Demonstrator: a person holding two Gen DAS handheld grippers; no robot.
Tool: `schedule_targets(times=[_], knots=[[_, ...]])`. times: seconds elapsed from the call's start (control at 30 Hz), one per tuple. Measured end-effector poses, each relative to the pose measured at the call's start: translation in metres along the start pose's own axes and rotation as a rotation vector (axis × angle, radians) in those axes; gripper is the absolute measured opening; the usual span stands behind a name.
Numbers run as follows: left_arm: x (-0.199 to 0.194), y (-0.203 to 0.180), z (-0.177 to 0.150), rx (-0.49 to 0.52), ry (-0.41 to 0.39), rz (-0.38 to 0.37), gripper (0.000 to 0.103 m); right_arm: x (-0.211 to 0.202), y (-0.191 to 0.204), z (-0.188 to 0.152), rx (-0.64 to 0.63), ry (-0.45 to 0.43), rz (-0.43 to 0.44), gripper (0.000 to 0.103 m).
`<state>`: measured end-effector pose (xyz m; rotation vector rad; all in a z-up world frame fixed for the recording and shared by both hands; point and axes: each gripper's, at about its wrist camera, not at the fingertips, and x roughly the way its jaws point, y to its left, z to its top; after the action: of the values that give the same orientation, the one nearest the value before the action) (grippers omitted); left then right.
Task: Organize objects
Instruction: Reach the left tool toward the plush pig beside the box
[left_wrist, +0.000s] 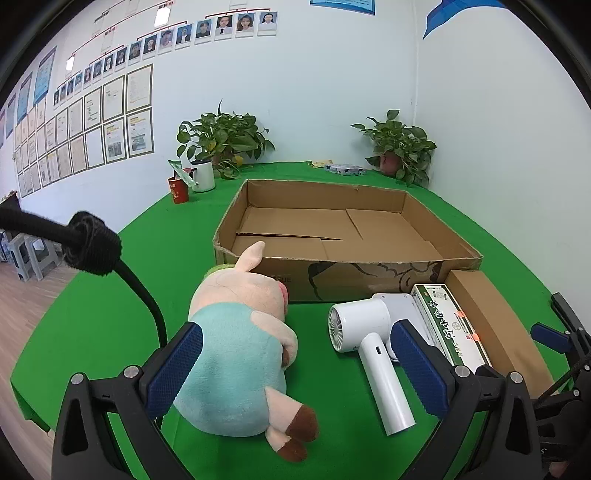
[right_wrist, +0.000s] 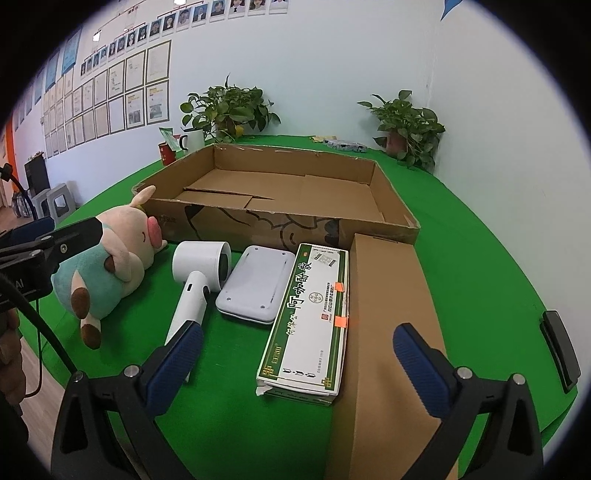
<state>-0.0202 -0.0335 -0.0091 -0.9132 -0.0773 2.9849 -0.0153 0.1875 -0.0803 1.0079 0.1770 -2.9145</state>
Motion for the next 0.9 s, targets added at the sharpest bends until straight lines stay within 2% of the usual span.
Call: schedule_targets(times=[0.37, 0.57, 0.67, 0.77, 0.9], knots=[[0.001, 0.021, 0.001, -0.031, 0.014, -0.041, 0.102, 0.001, 0.015, 0.013, -0.047, -0.003, 0.010, 0.102], [0.002, 0.044, -0.002, -0.072, 0.032, -0.091, 0.102, 0.004, 0.033, 0.016, -0.088, 0.004, 0.064, 0.102], [0.006, 0.057, -0.004, -0.102, 0.051, -0.103, 0.102, 0.003, 0.037, 0.018, -0.088, 0.003, 0.144, 0.102], [0.020, 0.066, -0.006, -0.120, 0.100, -0.117, 0.102, 0.000, 0.034, 0.021, -0.067, -0.001, 0.283, 0.102], [0.043, 0.071, -0.015, -0.118, 0.173, -0.116, 0.102, 0.005, 0.027, 0.027, -0.006, 0.021, 0.366, 0.102]])
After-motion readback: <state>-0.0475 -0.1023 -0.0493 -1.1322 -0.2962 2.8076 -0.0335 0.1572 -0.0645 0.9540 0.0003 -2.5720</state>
